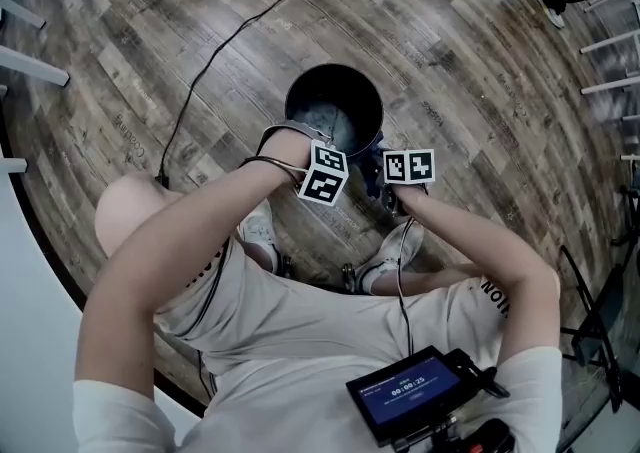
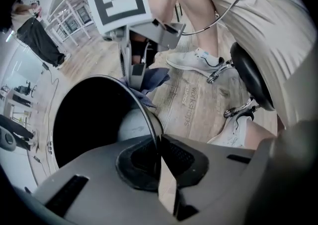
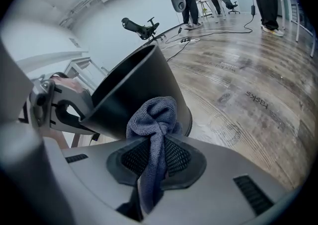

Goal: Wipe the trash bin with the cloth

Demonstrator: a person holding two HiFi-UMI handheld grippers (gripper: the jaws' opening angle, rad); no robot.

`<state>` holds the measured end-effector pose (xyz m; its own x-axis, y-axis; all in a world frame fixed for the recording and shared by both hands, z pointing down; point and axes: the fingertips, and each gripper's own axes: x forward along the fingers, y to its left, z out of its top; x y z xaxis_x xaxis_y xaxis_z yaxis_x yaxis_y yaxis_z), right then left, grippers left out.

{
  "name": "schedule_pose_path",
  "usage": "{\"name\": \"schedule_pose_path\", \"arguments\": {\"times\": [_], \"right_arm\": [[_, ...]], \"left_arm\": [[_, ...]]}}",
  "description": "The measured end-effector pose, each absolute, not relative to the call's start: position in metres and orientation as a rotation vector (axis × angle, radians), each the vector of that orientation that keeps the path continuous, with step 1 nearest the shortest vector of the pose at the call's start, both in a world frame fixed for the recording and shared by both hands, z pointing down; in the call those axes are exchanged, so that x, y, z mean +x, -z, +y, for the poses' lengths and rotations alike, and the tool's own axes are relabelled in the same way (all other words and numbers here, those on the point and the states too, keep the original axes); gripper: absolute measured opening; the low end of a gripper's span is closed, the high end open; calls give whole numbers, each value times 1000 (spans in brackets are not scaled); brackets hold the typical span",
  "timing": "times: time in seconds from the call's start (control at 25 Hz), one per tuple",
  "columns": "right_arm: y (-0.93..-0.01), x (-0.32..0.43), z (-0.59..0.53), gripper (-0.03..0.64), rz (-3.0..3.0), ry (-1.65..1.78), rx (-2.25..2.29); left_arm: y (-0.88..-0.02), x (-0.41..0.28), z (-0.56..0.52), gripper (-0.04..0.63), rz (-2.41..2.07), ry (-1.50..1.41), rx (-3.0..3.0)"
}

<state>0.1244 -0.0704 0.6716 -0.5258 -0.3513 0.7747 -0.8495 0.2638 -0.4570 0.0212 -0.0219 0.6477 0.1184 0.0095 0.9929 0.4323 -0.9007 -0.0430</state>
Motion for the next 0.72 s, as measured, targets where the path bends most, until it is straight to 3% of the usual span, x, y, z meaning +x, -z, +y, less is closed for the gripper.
{"name": "schedule_pose_path", "arguments": {"times": [0.72], "right_arm": [[-809, 132, -79, 60, -1895, -1344, 1097]], "left_arm": [[-644, 46, -26, 26, -289, 1926, -2244]]}}
